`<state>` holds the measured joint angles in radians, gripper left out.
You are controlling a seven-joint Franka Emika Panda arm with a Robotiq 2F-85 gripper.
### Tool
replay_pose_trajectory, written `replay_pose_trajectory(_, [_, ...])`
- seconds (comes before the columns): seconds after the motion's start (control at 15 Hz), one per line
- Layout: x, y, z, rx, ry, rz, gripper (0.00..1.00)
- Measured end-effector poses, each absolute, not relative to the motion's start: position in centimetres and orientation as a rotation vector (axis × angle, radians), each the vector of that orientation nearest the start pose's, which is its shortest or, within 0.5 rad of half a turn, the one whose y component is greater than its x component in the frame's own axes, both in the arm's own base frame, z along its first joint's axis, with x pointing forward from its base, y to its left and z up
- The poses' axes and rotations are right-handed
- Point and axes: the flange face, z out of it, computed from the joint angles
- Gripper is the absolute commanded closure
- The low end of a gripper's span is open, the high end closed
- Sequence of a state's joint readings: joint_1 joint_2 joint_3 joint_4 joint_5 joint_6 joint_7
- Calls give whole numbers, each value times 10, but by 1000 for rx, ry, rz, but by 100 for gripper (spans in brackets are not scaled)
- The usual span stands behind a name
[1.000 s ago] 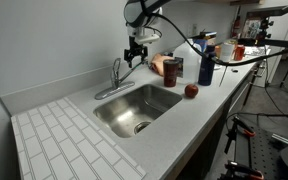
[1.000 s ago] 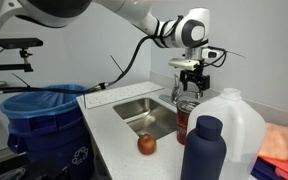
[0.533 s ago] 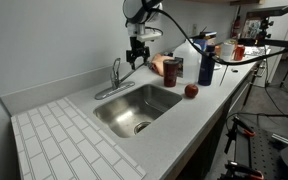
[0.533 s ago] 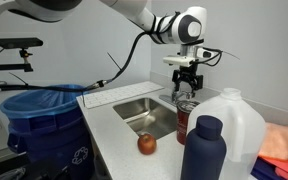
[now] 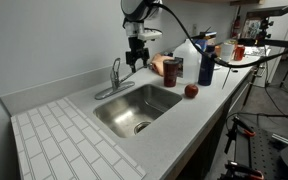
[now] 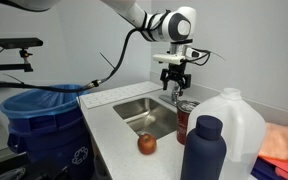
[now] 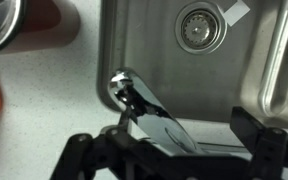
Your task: Move the faucet to the center of the sink
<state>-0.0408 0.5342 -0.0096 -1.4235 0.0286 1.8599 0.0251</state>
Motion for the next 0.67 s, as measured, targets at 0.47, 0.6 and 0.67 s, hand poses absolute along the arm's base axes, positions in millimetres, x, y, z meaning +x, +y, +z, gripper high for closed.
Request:
replay_pose_trajectory(0.47, [681,23,383,-3072,0,178,0])
replay_pose_trajectory(0.6, [678,37,384,-3056,-26,183,0])
replay_pose_trajectory(0.67, [677,43,384,-3048,-37,185,0])
